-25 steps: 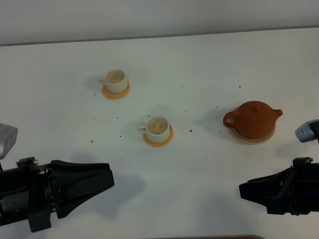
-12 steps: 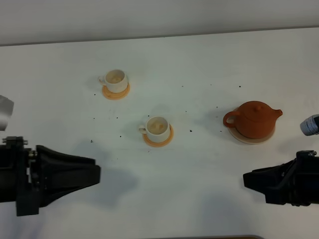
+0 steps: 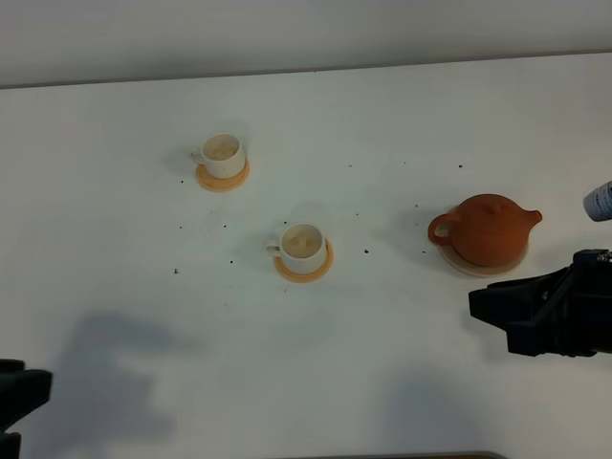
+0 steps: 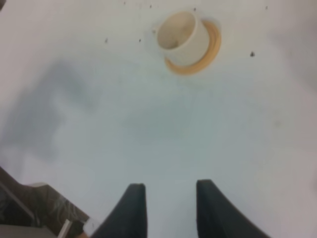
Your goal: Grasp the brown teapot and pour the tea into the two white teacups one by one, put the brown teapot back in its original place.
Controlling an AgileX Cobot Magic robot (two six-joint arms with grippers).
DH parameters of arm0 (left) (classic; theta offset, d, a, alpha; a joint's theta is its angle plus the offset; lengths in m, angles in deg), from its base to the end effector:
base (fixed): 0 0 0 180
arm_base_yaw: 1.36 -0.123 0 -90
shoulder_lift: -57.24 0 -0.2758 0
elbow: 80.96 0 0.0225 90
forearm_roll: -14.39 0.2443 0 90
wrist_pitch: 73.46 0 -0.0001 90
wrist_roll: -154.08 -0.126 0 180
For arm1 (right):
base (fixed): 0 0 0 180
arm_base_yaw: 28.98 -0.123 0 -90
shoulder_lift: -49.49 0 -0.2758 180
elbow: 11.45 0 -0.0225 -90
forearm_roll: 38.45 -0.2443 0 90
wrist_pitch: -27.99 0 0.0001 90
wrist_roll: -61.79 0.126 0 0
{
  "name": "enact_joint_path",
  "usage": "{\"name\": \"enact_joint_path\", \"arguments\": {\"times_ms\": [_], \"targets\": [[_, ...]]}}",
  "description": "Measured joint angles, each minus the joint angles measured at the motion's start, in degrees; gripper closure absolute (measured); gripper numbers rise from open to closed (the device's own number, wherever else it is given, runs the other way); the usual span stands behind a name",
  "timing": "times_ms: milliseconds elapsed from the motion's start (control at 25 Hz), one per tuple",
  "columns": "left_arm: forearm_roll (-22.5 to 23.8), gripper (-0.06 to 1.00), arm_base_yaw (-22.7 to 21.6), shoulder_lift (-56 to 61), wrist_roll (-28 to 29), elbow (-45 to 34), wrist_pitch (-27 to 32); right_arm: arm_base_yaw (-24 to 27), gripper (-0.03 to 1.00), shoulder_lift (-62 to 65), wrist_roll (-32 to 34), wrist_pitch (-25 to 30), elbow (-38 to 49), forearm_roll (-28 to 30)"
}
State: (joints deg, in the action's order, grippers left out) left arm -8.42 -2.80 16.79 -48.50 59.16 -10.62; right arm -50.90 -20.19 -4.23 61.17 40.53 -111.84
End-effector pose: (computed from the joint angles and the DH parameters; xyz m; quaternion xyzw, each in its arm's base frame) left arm 0.1022 -0.0409 0.2729 0.1411 0.9198 -0.1267 0.3436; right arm 0.1639 0.1373 0.2004 -0.2433 0.8527 0.3312 0.3226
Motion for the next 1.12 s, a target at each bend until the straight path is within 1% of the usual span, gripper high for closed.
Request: {"name": "enact_joint_path", "arguments": {"times_ms": [80,200,400,560,680,840,920,1120], "targets": [[4.43,0.68,0.00,2.72,3.41,0.00,0.30,0.00,0.73,0.00,0.00,-0.12,-0.20,0.05],[8.04,0.68,0.00,6.47,6.12,-1.46,0.84,0.00,0.73,0.00,0.00,-0.17,-0.31,0.40],[8.83,0.68,0.00,11.67,6.97,-6.88,0.58,0.00,0.73,0.00,0.00,-0.17,-0.31,0.78],[10.59,0.69,0.00,14.46,9.05,-7.33,-0.36,0.00,0.73,0.00,0.00,-0.17,-0.31,0.85],[14.43,0.70,0.00,16.09,12.18,-7.50,-0.75,0.00,0.73,0.00,0.00,-0.17,-0.31,1.02],[20.35,0.70,0.00,17.13,19.42,-7.62,-0.88,0.00,0.73,0.00,0.00,-0.17,-0.31,1.02],[21.85,0.70,0.00,17.20,21.71,-7.63,-0.88,0.00,0.73,0.00,0.00,-0.17,-0.31,1.06],[21.89,0.70,0.00,17.24,22.15,-7.68,-0.88,0.00,0.73,0.00,-0.05,-0.17,-0.31,1.06]]}}
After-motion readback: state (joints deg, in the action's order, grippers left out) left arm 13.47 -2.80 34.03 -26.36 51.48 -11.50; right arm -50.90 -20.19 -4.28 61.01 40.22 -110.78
